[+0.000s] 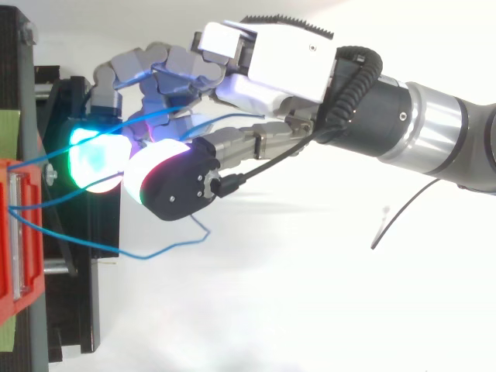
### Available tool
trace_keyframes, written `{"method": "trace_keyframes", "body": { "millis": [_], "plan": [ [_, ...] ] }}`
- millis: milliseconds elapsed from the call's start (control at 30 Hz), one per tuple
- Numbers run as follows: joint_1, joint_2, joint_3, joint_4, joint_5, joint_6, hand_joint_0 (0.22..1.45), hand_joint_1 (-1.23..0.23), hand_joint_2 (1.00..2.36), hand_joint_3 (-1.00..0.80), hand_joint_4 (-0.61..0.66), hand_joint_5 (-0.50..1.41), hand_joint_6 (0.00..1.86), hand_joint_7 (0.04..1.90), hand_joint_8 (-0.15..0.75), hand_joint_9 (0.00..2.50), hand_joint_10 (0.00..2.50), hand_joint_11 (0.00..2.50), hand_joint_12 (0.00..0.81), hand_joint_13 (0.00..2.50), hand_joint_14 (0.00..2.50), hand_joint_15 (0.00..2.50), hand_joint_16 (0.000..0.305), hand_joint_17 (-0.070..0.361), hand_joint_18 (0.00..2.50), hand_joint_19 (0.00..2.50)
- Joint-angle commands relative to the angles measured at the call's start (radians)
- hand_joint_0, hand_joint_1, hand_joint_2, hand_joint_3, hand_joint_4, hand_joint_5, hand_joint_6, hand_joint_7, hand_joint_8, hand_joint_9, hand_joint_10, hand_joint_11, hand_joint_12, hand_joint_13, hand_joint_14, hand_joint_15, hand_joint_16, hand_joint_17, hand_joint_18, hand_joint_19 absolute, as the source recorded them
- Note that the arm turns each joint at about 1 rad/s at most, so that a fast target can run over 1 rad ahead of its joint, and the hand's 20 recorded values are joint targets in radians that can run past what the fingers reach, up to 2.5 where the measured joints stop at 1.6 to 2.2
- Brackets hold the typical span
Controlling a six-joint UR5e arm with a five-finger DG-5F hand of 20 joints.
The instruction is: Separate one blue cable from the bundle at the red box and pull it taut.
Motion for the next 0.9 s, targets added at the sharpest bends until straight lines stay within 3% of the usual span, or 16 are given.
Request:
{"method": "trace_keyframes", "body": {
  "millis": [0, 133, 233, 267, 300, 433, 500, 567, 667, 800, 833, 867],
  "plan": [
    [0.000, 0.001, 0.000, -0.004, 0.000, 0.001, 0.41, -0.63, 1.00, -0.50, 0.13, -0.25, 0.76, 1.00, 0.365, 0.15, 2.10, 1.58, 0.435, 0.82, 0.02, 1.49, 0.072, 0.162, 0.61, 0.91],
    [0.000, 0.000, 0.000, -0.005, 0.000, 0.001, 0.41, -0.69, 1.00, -0.50, 0.13, -0.25, 0.74, 1.01, 0.371, 0.00, 2.11, 1.53, 0.426, 0.75, 0.01, 1.55, 0.070, 0.157, 0.61, 1.04],
    [0.000, 0.000, 0.000, -0.007, 0.000, -0.001, 0.42, -0.74, 1.00, -0.50, 0.13, -0.25, 0.70, 1.04, 0.370, 0.04, 1.58, 1.49, 0.419, 0.72, 0.01, 1.52, 0.067, 0.150, 0.64, 1.08],
    [0.000, 0.000, 0.000, -0.009, 0.000, -0.004, 0.43, -0.75, 1.00, -0.50, 0.13, -0.24, 0.70, 1.05, 0.366, 0.08, 1.25, 1.57, 0.424, 0.68, 0.02, 1.45, 0.066, 0.148, 0.63, 1.06],
    [0.000, 0.001, 0.000, -0.009, 0.000, -0.006, 0.43, -0.75, 1.00, -0.50, 0.13, -0.24, 0.69, 1.06, 0.364, 0.10, 1.13, 1.54, 0.430, 0.63, 0.02, 1.27, 0.065, 0.147, 0.62, 1.03],
    [0.000, 0.001, 0.000, -0.009, 0.000, -0.009, 0.43, -0.73, 1.00, -0.50, 0.12, -0.24, 0.70, 1.07, 0.361, 0.15, 0.92, 1.59, 0.437, 0.57, 0.03, 1.05, 0.064, 0.144, 0.56, 0.94],
    [0.000, 0.000, 0.000, -0.004, 0.000, -0.009, 0.44, -0.69, 1.00, -0.50, 0.12, -0.24, 0.71, 1.06, 0.361, 0.19, 0.58, 1.69, 0.434, 0.50, 0.03, 0.84, 0.061, 0.137, 0.52, 0.86],
    [0.000, 0.000, 0.000, -0.004, 0.000, -0.009, 0.44, -0.68, 1.00, -0.50, 0.13, -0.24, 0.72, 1.05, 0.360, 0.19, 0.56, 1.70, 0.431, 0.50, 0.02, 0.83, 0.060, 0.135, 0.51, 0.85],
    [0.000, 0.000, 0.000, -0.005, 0.000, -0.009, 0.45, -0.66, 1.00, -0.50, 0.13, -0.24, 0.75, 1.02, 0.363, 0.17, 0.87, 1.64, 0.437, 0.57, 0.03, 0.91, 0.057, 0.129, 0.53, 0.86],
    [0.000, 0.000, 0.000, -0.004, 0.000, -0.009, 0.46, -0.65, 1.00, -0.50, 0.13, -0.24, 0.76, 1.00, 0.365, 0.16, 0.95, 1.62, 0.426, 0.61, 0.02, 0.95, 0.052, 0.118, 0.56, 0.85],
    [0.000, 0.000, 0.000, -0.004, -0.002, -0.009, 0.47, -0.64, 1.00, -0.50, 0.14, -0.24, 0.77, 0.99, 0.363, 0.15, 1.02, 1.61, 0.423, 0.64, 0.03, 0.98, 0.050, 0.112, 0.58, 0.86],
    [0.000, 0.000, 0.000, -0.002, -0.002, -0.009, 0.47, -0.64, 1.00, -0.50, 0.14, -0.24, 0.77, 0.98, 0.367, 0.12, 1.23, 1.55, 0.419, 0.69, 0.02, 1.04, 0.049, 0.110, 0.62, 0.87]
  ]
}}
